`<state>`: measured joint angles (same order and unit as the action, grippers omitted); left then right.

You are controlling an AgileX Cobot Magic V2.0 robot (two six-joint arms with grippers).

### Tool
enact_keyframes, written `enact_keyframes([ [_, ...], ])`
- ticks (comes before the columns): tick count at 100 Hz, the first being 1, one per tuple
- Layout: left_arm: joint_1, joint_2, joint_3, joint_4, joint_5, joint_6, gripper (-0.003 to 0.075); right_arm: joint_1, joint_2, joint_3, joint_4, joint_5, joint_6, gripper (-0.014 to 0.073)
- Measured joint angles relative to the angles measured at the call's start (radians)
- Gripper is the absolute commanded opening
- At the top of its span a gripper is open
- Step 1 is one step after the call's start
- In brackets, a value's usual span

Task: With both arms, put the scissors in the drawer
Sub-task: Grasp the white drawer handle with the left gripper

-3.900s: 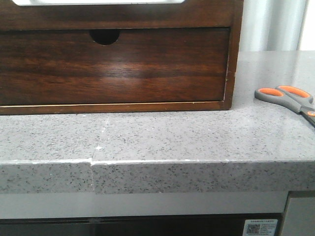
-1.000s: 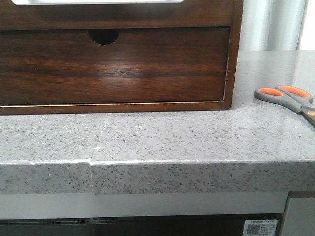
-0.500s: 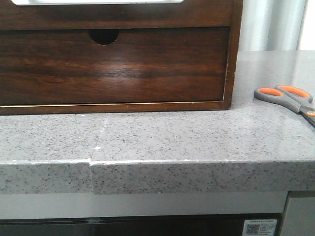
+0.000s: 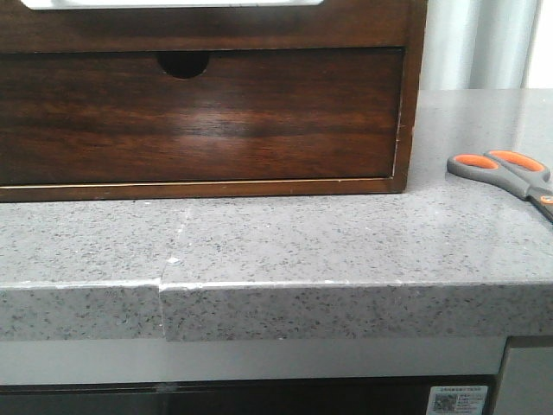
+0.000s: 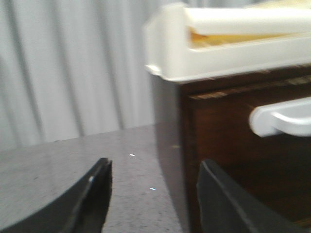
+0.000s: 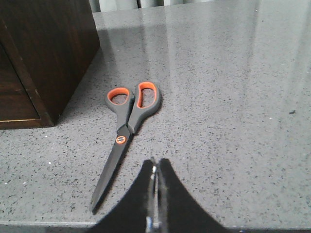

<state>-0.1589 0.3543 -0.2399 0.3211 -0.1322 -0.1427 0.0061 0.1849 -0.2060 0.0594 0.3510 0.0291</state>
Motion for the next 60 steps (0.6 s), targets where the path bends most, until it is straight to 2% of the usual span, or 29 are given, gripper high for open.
enact_keyframes([
  [24,-0.21,0.191,-0.126,0.348,-0.009,0.0,0.0348,0.0,0.0,0.0,0.0,0.0,0.002,-0.0062],
  [43,-0.301,0.325,-0.226,0.624,-0.002,0.0,0.0348,0.0,0.0,0.0,0.0,0.0,0.002,-0.0062],
  [60,-0.356,0.421,-0.274,0.795,0.001,0.0,0.0348,0.0,0.0,0.0,0.0,0.0,0.002,-0.0062],
])
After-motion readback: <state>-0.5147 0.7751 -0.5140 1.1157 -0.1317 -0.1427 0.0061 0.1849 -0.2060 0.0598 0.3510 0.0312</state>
